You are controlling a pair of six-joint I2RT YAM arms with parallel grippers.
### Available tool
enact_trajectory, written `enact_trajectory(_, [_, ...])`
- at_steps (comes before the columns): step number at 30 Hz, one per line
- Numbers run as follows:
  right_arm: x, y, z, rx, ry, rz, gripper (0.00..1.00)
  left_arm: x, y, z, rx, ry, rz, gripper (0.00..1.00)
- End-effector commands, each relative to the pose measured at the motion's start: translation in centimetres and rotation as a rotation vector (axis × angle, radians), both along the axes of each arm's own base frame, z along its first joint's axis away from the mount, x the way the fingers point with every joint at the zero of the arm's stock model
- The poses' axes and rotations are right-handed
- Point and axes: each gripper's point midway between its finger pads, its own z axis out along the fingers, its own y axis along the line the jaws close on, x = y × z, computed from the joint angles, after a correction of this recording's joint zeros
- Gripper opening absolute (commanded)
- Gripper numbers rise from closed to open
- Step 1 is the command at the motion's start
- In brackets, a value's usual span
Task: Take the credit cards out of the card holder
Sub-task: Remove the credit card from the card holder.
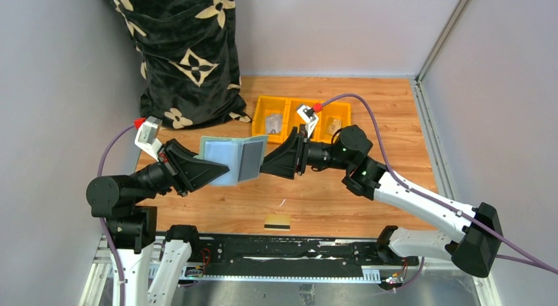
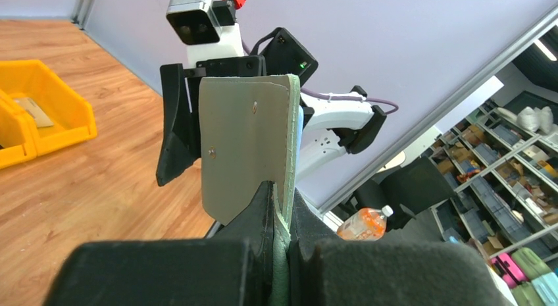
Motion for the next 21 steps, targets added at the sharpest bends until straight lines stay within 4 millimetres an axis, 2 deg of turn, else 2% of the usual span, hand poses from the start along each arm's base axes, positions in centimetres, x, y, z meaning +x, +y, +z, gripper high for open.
enact_trajectory(1, [-1.8, -1.0, 3.4, 0.15, -0.074, 0.077, 0.59, -1.2, -0.1, 1.1, 0.0, -0.049, -0.022, 0.0])
enact_trajectory(3, [-2.4, -1.3, 4.2, 0.186, -0.09, 0.104, 0.54, -1.1, -0.1, 1.1, -0.001, -0.047, -0.021, 0.0])
enact_trajectory(7, [-3.2, -1.8, 5.5, 0.233, -0.104, 0.131, 0.37, -1.1, -0.1, 1.1, -0.002, -0.049, -0.018, 0.0])
enact_trajectory(12, [-3.2, -2.0, 5.9, 0.24, -0.104, 0.12, 0.22, -1.2, 0.0, 1.3, -0.006, -0.051, -0.016, 0.0])
enact_trajectory(14, [-3.3, -2.1, 5.9, 0.236, -0.103, 0.12, 0.21, -1.2, 0.0, 1.4, -0.006, -0.052, -0.015, 0.0])
enact_trajectory(19, [-3.8, -1.6, 6.1, 0.216, -0.12, 0.129, 0.3, -1.2, 0.0, 1.5, -0.01, -0.052, -0.01, 0.0])
enact_trajectory(21, [-4.5, -1.3, 6.3, 0.211, -0.132, 0.148, 0.37, -1.1, 0.0, 1.5, -0.011, -0.052, -0.009, 0.0])
